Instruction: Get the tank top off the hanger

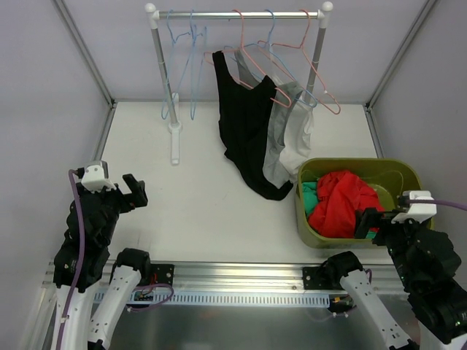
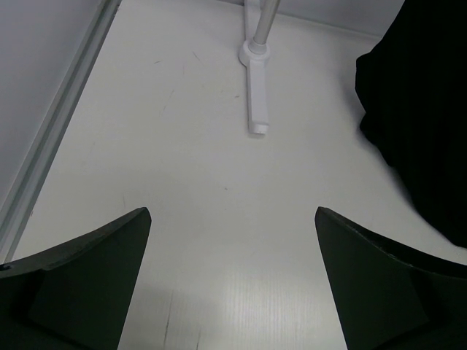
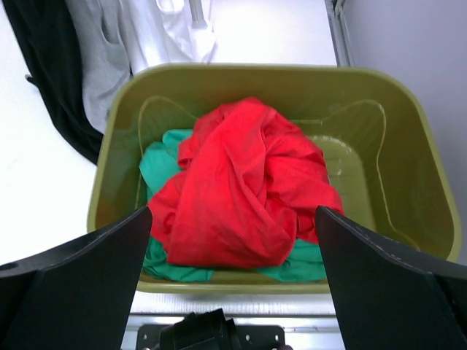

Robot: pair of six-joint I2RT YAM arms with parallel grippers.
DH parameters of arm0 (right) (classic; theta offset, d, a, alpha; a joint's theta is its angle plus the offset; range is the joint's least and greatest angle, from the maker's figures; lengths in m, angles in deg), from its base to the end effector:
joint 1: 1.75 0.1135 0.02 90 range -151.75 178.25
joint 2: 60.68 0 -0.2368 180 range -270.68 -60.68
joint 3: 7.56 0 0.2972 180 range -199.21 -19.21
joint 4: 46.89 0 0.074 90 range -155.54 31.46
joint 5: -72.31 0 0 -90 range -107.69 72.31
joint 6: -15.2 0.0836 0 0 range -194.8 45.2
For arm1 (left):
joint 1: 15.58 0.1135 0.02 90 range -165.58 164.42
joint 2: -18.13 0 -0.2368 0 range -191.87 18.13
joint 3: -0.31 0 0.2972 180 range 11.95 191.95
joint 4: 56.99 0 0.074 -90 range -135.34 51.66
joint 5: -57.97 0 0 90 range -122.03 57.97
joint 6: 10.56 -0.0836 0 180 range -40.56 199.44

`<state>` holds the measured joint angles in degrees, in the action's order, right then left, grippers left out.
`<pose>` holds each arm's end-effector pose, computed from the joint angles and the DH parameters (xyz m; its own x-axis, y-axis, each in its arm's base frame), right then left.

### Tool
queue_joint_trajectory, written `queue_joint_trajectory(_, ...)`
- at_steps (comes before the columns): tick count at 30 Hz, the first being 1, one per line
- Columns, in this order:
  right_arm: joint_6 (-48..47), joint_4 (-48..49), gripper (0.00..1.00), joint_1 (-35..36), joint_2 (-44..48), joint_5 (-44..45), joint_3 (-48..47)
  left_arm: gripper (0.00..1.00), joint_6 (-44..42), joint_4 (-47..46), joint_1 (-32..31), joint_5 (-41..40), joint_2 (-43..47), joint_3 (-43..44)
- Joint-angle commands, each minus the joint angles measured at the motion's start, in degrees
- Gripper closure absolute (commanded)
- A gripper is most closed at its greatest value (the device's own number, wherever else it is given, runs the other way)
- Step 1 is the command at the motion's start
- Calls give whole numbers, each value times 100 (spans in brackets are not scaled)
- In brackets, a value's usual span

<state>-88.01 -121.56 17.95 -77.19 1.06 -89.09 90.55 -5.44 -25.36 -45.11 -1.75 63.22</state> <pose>0.0745 -0.0019 0.4245 -0.1489 -0.2832 -0.9475 -0.0564 0.9590 -0.2777 0.1690 -0.0099 0.3738 -0.1326 -0.1676 -0.9769 -0.0822 0.9841 -0.1577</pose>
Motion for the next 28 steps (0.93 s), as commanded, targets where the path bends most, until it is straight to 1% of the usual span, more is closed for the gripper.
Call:
queue_joint_trajectory(1, 46, 53, 0, 60, -220, 313, 230, 1, -83, -202, -33, -90, 54, -134)
queue_joint_trajectory(7, 380, 422, 0, 51, -361, 569, 590, 1, -22, -263, -33, 148, 212, -388)
queue_joint_trajectory(12, 355, 502, 1, 51, -414, 736, 678, 1, 5, -307, -24, 297, 406, -574)
queue_joint_trajectory(28, 319, 546, 1, 60, -519, 657, 704, 1, 22, -360, -33, 271, 503, -627)
